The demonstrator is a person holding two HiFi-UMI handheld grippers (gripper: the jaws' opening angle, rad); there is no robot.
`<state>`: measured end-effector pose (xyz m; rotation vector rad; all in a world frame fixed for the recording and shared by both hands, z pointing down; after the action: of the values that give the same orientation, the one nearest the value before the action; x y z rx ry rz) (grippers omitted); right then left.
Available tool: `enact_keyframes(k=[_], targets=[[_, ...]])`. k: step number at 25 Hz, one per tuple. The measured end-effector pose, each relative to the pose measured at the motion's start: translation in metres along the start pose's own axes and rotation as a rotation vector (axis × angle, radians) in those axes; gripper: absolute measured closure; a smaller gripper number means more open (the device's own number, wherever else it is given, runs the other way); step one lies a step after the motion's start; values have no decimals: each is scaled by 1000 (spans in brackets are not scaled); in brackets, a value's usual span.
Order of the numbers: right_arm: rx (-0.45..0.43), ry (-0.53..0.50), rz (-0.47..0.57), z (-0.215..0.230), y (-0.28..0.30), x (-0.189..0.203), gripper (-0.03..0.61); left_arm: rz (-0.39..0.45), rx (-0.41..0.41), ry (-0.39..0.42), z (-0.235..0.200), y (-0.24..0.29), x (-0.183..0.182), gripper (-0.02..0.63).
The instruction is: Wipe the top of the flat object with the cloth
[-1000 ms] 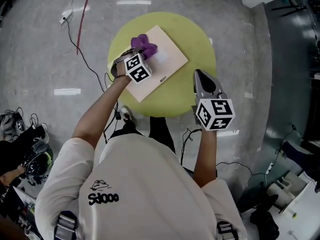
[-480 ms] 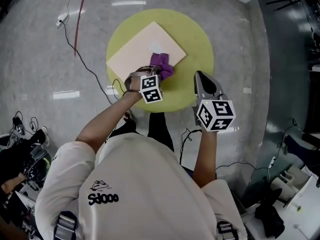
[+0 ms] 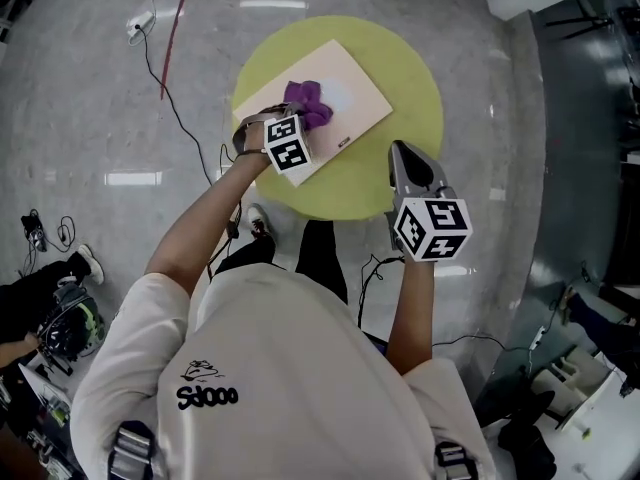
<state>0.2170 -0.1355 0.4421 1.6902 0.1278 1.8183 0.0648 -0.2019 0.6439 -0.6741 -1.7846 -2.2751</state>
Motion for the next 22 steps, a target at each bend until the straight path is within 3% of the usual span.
enact_keyframes(k=[9,13,18,22], targets=[[-22,-15,-2,-27,5,1,569,-25,-104,-198,-51,-28,60,549],[-15,-14,4,-33,2,1,569,-25,-128,-186,-42,-29,56,549],[7,-1,3,-35,-6,8,569,30,-38,-124,8,-21,30,549],[19,9,3,-37,-8,14,569,78,95,-77,58,-14,-1,549]])
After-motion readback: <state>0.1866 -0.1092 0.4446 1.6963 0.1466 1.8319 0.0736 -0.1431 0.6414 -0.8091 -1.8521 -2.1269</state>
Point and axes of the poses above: the fingertips, and each gripper's own axes: y forward along the fingers, z to its right, x out of its underside, the point moved 3 cm from there along -y, backward along the fingers, and after that the axes turned 1 degree about x, right-handed, at the moved point
